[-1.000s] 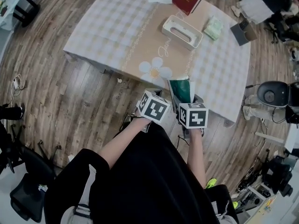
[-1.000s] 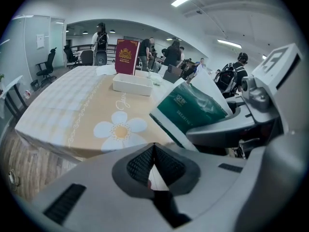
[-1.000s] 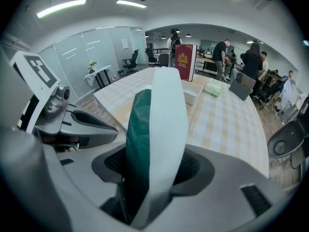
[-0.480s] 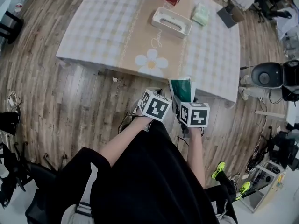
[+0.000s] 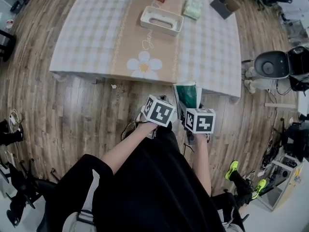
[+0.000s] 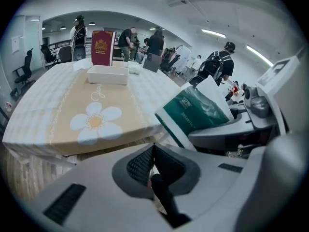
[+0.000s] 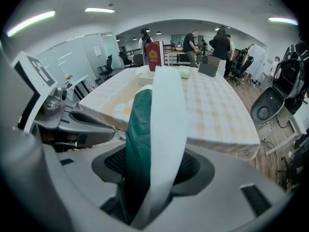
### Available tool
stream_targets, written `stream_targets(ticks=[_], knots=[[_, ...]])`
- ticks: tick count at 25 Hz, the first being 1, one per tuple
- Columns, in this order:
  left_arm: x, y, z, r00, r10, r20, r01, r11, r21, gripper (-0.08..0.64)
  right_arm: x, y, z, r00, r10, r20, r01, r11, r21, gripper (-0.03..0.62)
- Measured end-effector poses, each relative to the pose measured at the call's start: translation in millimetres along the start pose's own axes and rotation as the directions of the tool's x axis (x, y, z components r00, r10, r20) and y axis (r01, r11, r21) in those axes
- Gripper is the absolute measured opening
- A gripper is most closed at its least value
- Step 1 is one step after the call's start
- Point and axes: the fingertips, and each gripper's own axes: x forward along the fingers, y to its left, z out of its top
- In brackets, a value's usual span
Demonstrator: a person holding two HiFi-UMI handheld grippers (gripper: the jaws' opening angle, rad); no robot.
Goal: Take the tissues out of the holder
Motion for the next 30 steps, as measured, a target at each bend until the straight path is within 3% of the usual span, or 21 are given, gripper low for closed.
stream_targets(ticks=[9,18,26,30], knots=[[36.7,-40.3,45.4,0.999,0.023,0.026,-0.023,1.000,0.004,0.008,-1.1,-63.4,12.7,0.999,0.042,0.014,-0.041,0.999,-0.011,0.262],[79.0,-78.8,102.3,0.994,0.071,0.087,-0.065,0.996,-0.062,0.008,-3.2,-148.7,35.5,0.997,0.071,0.034,-0.068,0.996,-0.065,0.262],[104.8,-106.4,123.9,0.989,0.101,0.108,-0.089,0.990,-0.105,0.008,-2.3,-193.0,42.7,0.994,0.107,0.033,-0.103,0.989,-0.103,0.262],[107.5,-97.9,127.5,0.989,0.109,0.103,-0.095,0.987,-0.126,0.008,7.8,-191.4,52.7,0.992,0.122,0.021,-0.118,0.986,-0.120,0.262]])
